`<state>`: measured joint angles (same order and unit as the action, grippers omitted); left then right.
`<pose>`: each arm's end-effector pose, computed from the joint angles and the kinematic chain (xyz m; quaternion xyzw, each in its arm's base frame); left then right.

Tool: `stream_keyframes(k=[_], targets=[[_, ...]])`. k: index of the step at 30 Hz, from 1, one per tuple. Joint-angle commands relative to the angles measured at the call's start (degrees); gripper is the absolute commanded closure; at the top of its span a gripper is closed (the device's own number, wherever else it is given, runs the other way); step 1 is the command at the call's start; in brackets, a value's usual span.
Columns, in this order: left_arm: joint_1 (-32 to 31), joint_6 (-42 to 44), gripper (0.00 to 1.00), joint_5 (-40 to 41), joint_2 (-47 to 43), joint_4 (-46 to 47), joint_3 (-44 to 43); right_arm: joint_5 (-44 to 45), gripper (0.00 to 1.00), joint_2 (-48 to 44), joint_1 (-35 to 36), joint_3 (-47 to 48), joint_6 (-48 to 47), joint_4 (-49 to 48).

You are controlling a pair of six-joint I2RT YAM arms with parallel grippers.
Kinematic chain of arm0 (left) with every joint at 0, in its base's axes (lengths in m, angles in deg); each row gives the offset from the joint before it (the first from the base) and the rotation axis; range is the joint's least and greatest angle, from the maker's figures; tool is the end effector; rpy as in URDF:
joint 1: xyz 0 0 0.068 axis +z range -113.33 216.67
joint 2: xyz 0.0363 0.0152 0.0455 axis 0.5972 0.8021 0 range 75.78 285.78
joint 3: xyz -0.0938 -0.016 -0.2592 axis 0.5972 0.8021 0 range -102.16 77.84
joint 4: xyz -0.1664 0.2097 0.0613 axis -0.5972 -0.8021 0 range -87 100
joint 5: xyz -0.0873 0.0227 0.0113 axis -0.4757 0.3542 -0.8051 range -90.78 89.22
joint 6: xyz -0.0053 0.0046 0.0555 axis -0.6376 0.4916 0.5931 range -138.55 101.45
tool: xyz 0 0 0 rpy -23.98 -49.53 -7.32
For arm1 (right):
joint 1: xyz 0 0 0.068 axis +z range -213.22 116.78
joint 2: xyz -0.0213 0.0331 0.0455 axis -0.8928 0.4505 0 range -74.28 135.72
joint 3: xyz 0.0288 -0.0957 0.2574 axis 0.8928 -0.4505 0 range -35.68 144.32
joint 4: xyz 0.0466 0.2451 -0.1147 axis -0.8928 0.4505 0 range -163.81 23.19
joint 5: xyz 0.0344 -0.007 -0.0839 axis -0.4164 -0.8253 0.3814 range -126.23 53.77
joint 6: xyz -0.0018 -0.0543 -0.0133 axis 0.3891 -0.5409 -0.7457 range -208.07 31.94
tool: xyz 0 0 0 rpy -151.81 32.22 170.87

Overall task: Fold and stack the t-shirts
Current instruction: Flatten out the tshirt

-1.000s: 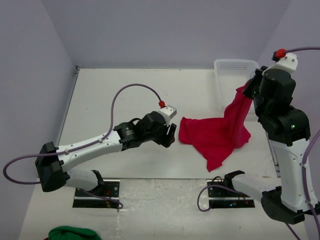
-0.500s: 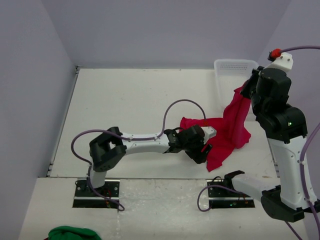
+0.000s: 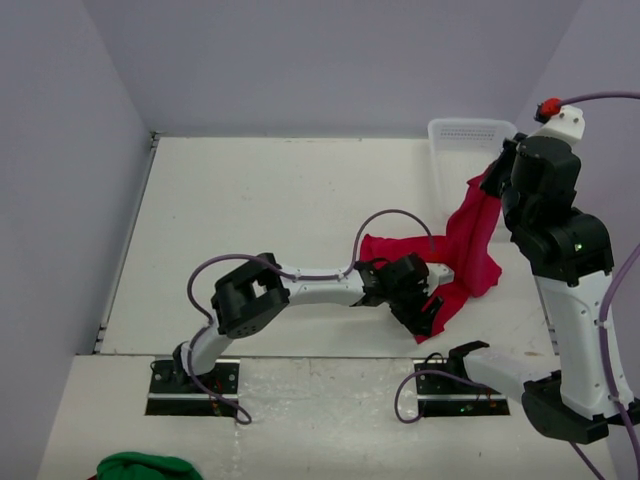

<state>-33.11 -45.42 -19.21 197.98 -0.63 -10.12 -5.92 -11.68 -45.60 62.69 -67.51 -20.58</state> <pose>0.1574 -0.4629 0.1656 0.3906 0.8259 -0.3812 0.1414 0.1720 0.0342 0.5188 0.1745 0.7740 -0.0125 0.6085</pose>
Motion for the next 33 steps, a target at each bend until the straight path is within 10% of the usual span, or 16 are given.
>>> stream_keyframes(k=[1,22,33], targets=[[0.1,-1.1,0.37,-3.3,2.6,-2.3,-4.5,-0.3,1.0,-0.5,0.4,-0.1,0.1,-0.5],[0.1,-6.2,0.45,-1.2,11.7,-8.6,-9.8,-1.0,1.0,-2.0,0.3,-1.3,0.1,-1.4],[0.1,-6.8,0.9,0.6,15.6,-12.0,-11.1,-1.3,1.0,-2.5,0.3,-2.0,0.3,-1.4]])
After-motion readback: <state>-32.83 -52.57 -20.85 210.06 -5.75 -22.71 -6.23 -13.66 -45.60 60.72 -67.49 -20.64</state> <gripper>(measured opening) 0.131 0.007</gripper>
